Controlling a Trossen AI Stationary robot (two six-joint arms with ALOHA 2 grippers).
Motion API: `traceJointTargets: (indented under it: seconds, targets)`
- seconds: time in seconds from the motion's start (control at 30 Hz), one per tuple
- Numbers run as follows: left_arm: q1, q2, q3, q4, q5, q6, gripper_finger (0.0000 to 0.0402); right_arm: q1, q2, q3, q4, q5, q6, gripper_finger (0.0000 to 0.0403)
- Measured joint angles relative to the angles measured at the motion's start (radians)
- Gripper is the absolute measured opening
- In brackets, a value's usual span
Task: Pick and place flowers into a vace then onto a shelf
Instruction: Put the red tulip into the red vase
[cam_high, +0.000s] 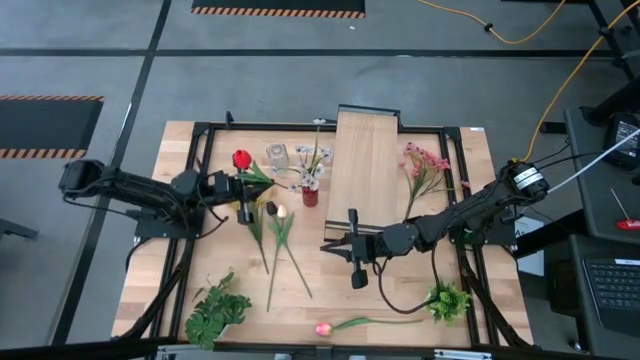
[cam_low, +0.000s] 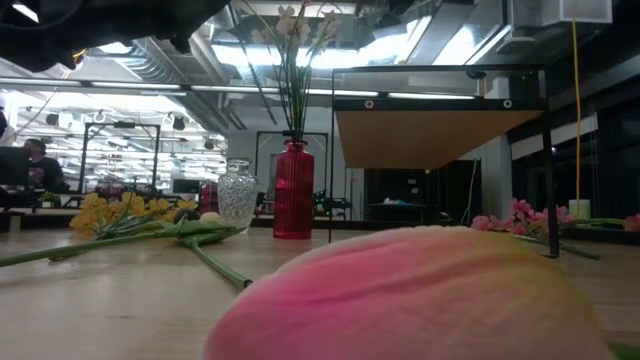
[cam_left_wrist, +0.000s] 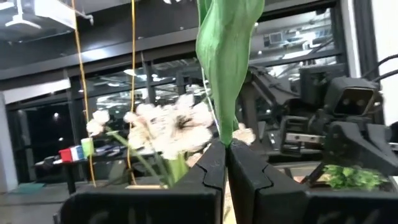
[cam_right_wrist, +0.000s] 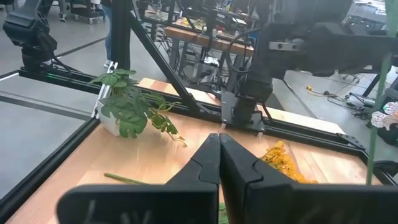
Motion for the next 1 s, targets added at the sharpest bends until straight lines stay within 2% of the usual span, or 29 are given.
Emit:
traceJointTargets:
  seconds: [0.2, 0.33, 0.57, 0.83, 1.0]
  targets:
    - [0.059, 0.021, 0.000, 0.000, 0.062, -0.043, 0.0003, 0.000, 0.000, 0.000, 0.000, 0.001, -0.001, 0.0006]
    - [0.085, 0.042, 0.000, 0.013, 0.067, -0.053, 0.0003, 0.000, 0.000, 0.000, -0.001, 0.002, -0.001, 0.0006]
    - [0.108, 0.070, 0.000, 0.113, 0.125, -0.064, 0.0003, 0.000, 0.000, 0.000, -0.002, 0.001, -0.002, 0.0006]
    - [0.139, 0.131, 0.000, 0.131, 0.126, -0.083, 0.0003, -0.001, 0.000, 0.000, -0.003, 0.001, -0.003, 0.0006]
    - [0.153, 0.184, 0.001, 0.218, 0.126, -0.106, 0.0003, -0.001, 0.001, 0.000, -0.003, 0.001, -0.005, 0.0006]
